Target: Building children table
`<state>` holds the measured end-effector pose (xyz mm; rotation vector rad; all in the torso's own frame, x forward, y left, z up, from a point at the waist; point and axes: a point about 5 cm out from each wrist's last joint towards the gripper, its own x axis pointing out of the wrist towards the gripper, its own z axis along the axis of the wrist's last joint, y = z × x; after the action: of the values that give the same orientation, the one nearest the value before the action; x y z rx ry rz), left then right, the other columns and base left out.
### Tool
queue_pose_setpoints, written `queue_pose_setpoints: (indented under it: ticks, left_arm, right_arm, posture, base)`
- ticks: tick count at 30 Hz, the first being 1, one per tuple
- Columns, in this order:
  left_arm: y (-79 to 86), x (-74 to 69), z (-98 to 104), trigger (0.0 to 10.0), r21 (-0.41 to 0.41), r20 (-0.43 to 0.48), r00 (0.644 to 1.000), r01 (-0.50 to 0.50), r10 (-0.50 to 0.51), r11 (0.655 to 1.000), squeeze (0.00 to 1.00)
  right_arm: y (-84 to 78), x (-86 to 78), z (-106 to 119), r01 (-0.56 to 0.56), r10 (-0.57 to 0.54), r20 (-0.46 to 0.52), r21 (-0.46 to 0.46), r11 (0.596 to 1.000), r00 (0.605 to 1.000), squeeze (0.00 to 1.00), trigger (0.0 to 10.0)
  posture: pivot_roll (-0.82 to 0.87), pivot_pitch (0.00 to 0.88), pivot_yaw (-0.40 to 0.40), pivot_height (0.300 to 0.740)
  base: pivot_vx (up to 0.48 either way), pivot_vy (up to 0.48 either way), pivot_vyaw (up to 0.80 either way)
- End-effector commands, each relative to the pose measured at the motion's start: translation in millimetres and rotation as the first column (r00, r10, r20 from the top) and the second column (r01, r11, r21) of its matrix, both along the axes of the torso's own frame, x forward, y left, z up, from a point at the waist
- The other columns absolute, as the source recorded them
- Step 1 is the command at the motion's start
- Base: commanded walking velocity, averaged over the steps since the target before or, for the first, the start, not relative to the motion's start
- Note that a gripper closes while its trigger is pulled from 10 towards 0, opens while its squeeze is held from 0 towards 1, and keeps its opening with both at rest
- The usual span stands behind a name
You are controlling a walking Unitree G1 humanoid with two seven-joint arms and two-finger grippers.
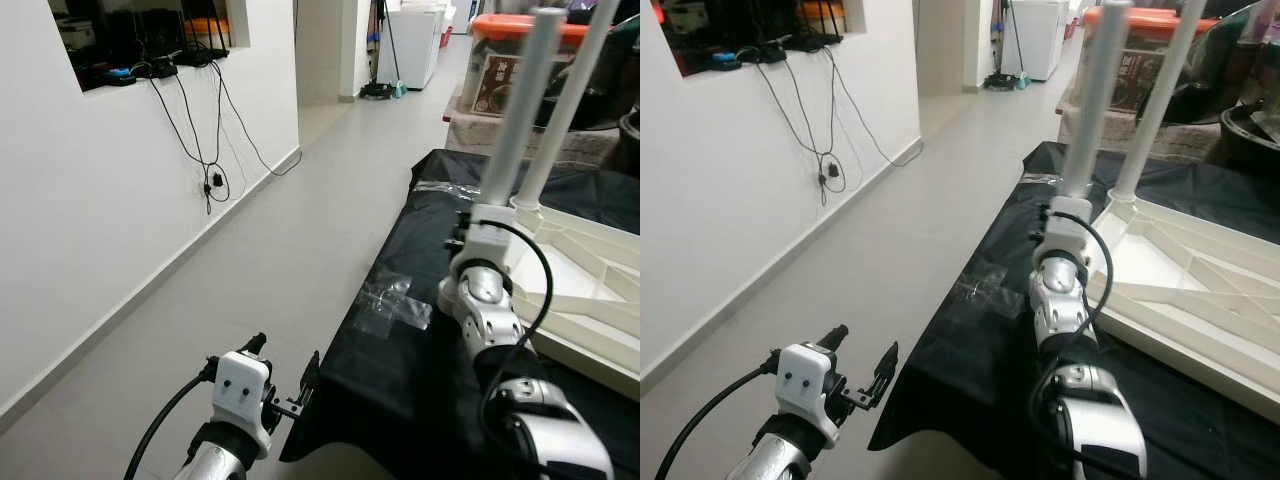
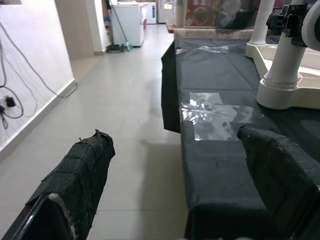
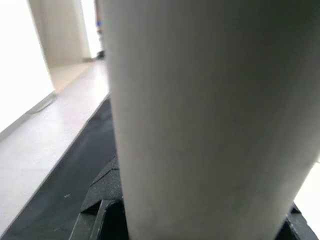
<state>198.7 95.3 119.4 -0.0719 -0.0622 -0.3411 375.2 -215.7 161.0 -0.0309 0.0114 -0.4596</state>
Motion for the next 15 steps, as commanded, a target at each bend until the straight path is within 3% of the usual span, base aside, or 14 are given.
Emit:
queue_pose_setpoints:
  ticks: [1,2,3,4,5,7,8,9,10,11,12,14,15]
  left_arm:
    - [0.0,-0.2,-2,10.0,0.008,-0.015,1.0,0.006,-0.006,1.0,0.0]
    - [0.0,-0.2,-2,10.0,0.008,-0.015,1.0,0.006,-0.006,1.0,0.0]
    - [-0.1,0.0,-2,10.0,0.007,-0.015,1.0,0.006,-0.006,1.0,0.0]
    - [-0.1,0.0,-2,10.0,0.007,-0.015,1.0,0.006,-0.006,1.0,0.0]
    - [-0.1,0.2,-2,10.0,0.007,-0.015,1.0,0.006,-0.006,1.0,0.0]
    - [-0.1,0.2,-2,10.0,0.007,-0.015,1.0,0.006,-0.006,1.0,0.0]
    - [-0.3,0.4,-2,10.0,0.007,-0.015,1.0,0.006,-0.006,1.0,0.0]
    - [-0.3,0.4,-2,10.0,0.007,-0.015,1.0,0.006,-0.006,1.0,0.0]
    - [-0.2,0.6,-2,10.0,0.007,-0.015,1.0,0.005,-0.005,1.0,0.0]
    - [-0.2,0.6,-2,10.0,0.007,-0.015,1.0,0.005,-0.005,1.0,0.0]
    - [0.0,1.0,-2,10.0,0.007,-0.015,1.0,0.003,-0.003,1.0,0.0]
    - [0.0,1.0,-2,10.0,0.007,-0.015,1.0,0.003,-0.003,1.0,0.0]
    - [0.1,1.3,-2,10.0,0.006,-0.015,1.0,0.002,-0.002,1.0,0.0]
  right_arm:
    - [-3.3,-9.7,-24,0.046,-0.043,-0.096,0.027,0.999,0.994,0.0,0.0]
    - [-3.3,-9.7,-24,0.046,-0.043,-0.096,0.027,0.999,0.994,0.0,0.0]
    - [12.6,-7.7,-28,-0.025,0.033,-0.071,0.115,0.993,0.997,0.0,10.0]
    - [12.6,-7.7,-28,-0.025,0.033,-0.071,0.115,0.993,0.997,0.0,10.0]
    - [32.8,-3.5,-25,-0.138,0.142,-0.015,0.159,0.978,0.99,0.0,10.0]
    - [32.8,-3.5,-25,-0.138,0.142,-0.015,0.159,0.978,0.99,0.0,10.0]
    - [54.6,1.4,-14,-0.295,0.284,0.085,0.173,0.94,0.955,1.0,10.0]
    - [54.6,1.4,-14,-0.295,0.284,0.085,0.173,0.94,0.955,1.0,10.0]
    - [69.4,6.2,-1,-0.402,0.378,0.166,0.149,0.903,0.911,1.0,10.0]
    - [69.4,6.2,-1,-0.402,0.378,0.166,0.149,0.903,0.911,1.0,10.0]
    - [77.6,10.3,9,-0.473,0.443,0.206,0.126,0.872,0.872,1.0,10.0]
    - [77.6,10.3,9,-0.473,0.443,0.206,0.126,0.872,0.872,1.0,10.0]
    - [78.6,13.3,17,-0.512,0.48,0.228,0.113,0.851,0.847,0.0,10.0]
  posture:
    - [0.09,0.0,0.004,0.74]
    - [0.09,0.0,0.004,0.74]
    - [0.09,0.0,0.004,0.74]
    - [0.09,0.0,0.004,0.74]
    - [0.09,0.0,0.004,0.74]
    - [0.09,0.0,0.004,0.74]
    - [0.09,0.0,0.004,0.74]
    - [0.09,0.0,0.004,0.74]
    - [0.09,0.0,0.004,0.74]
    - [0.09,0.0,0.004,0.74]
    - [0.09,0.0,0.0,0.74]
    - [0.09,0.0,0.0,0.74]
    - [0.09,0.0,0.0,0.74]
  base:
    - [0.0,0.0,0.0]
    - [0.0,0.0,0.0]
    - [0.0,0.0,0.0]
    - [0.0,0.0,0.0]
    - [0.0,0.0,0.0]
    - [0.0,0.0,0.0]
    - [0.0,0.0,0.0]
    - [0.0,0.0,0.0]
    - [0.0,0.0,0.0]
    - [0.0,0.0,0.0]
    - [0.0,0.0,0.0]
    - [0.0,0.0,0.0]
    - [0.0,0.0,0.0]
